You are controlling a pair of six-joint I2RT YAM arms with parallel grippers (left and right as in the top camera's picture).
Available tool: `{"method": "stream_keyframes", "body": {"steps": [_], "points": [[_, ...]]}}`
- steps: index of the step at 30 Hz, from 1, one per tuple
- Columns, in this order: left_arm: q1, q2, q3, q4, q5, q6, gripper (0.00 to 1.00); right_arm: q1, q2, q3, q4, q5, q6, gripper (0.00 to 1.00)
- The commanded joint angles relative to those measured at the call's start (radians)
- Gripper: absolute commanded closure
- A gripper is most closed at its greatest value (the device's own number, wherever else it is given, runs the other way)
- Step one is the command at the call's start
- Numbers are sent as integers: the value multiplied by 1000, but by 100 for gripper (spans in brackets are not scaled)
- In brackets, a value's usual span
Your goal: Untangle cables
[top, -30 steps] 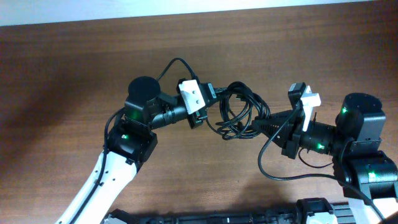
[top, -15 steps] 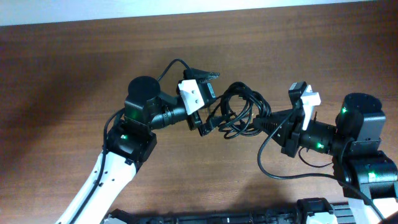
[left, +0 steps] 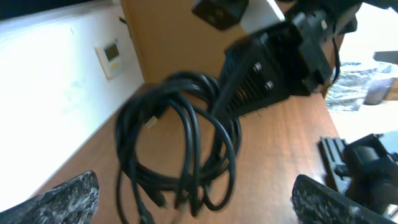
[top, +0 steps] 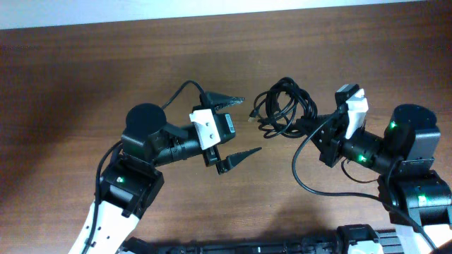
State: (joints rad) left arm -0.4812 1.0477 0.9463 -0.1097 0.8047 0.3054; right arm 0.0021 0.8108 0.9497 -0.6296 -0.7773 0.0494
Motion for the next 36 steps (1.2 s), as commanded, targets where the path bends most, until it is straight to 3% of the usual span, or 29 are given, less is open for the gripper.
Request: {"method": "stream_keyframes", "body": {"steps": [1,11,36], "points": [[2,-6,4,-11,74,-6,1,-3,-6,20,21,-1,15,96],[2,10,4,-8,91,-6,1,-3,-6,20,22,-107,14,96],[-53,27,4,-3,93,-6,1,-2,-6,20,86,-167,71,96]]}}
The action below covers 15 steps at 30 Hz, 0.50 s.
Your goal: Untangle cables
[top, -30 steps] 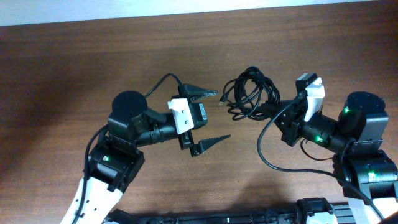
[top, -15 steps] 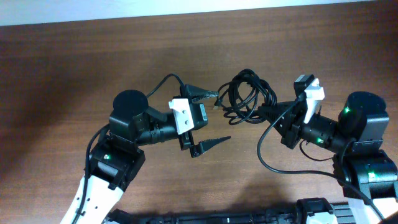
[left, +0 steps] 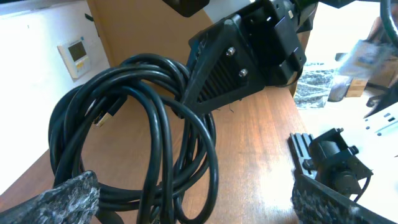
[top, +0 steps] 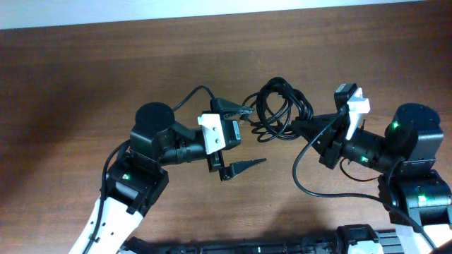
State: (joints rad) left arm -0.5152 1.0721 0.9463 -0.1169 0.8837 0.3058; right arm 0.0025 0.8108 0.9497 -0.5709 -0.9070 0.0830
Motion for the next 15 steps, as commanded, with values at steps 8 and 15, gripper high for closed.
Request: {"method": "stream_keyframes", "body": {"steps": [8,15], "points": [[-35,16,4,41,7,-6,1,-3,-6,20,55,-108,57,96],[-35,49,4,55,11,-6,4,-3,-6,20,67,-107,57,96]]}}
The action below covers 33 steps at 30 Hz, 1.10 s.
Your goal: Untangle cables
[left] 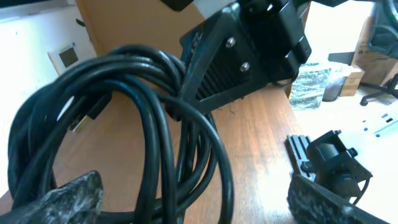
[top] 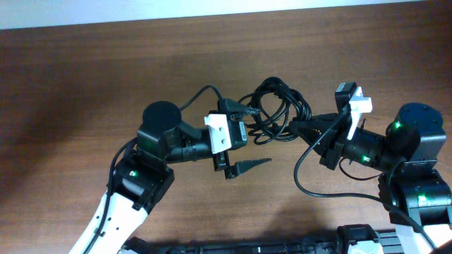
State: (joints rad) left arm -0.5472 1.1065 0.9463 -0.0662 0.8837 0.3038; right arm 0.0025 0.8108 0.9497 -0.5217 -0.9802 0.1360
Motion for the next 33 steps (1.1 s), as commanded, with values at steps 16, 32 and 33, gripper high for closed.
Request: {"method": "stream_keyframes", "body": {"steps": [16,32,33], "points": [[-3,24,4,29,11,-4,100,-3,-6,20,29,-41,31,96],[-3,22,4,-27,-196,-3,100,-4,-6,20,28,27,30,39],[-3,22,4,-32,-196,-3,100,-4,-6,20,28,42,30,39]]}}
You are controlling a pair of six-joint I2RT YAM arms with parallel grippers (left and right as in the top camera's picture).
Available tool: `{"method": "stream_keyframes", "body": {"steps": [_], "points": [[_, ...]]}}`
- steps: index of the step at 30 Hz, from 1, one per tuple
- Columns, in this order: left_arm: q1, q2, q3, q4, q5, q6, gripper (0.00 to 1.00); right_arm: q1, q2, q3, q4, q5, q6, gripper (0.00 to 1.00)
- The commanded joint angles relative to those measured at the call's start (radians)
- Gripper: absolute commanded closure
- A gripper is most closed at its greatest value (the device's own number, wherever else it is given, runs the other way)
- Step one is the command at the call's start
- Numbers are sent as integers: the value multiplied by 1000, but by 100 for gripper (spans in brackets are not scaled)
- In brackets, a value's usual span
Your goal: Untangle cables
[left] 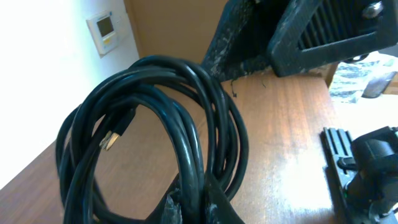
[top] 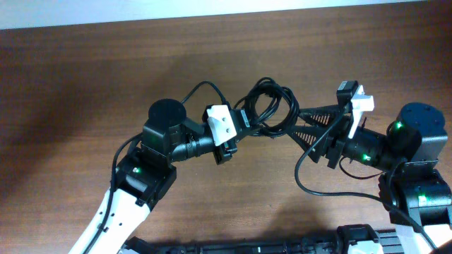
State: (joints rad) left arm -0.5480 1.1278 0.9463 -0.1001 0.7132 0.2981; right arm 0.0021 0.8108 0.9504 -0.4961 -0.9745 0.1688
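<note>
A tangled bundle of black cable [top: 267, 107] hangs over the wooden table [top: 85, 85]; a USB plug [left: 112, 138] shows inside its loops. My left gripper [top: 242, 121] is shut on several strands at the bundle's left side. In the left wrist view the fingers [left: 214, 208] pinch those strands at the bottom edge, with the cable bundle [left: 186, 106] looping up from them. My right gripper [top: 299, 123] stands open at the bundle's right edge, its two fingers spread apart. The right gripper [left: 273, 50] is seen from the left wrist just behind the loops.
The right arm's own black lead [top: 305, 178] curves over the table in front of its base. The left arm's lead [top: 198, 88] arcs behind its wrist. A pale wall [top: 212, 7] runs along the table's far edge.
My left gripper was open around the bundle's left side and is now shut on its strands. My right gripper was shut on the bundle and now stands open.
At first my right gripper held the bundle while my left gripper stood open a little way to its left. Then the open left jaws were at the bundle's left loops, then around them. Now the left gripper holds the bundle and the right has let go.
</note>
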Motion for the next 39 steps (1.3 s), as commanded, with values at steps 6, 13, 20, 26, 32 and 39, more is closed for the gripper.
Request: {"method": "stream_keyframes", "body": {"steps": [6,13,20,26,32,39], "points": [[-2,0,4,-9,24,10,100,-3,-6,19,3,71,-2,40],[-2,-2,4,-7,88,43,100,-3,-6,19,-32,208,43,41],[-2,-2,4,-6,87,44,100,-3,-6,19,-58,302,107,41],[-2,-2,4,50,88,43,100,-3,-6,19,-82,185,98,46],[-2,-1,4,109,137,43,100,-3,-6,19,-83,146,98,72],[-2,7,4,77,135,43,100,-3,-6,19,-83,147,98,96]]}}
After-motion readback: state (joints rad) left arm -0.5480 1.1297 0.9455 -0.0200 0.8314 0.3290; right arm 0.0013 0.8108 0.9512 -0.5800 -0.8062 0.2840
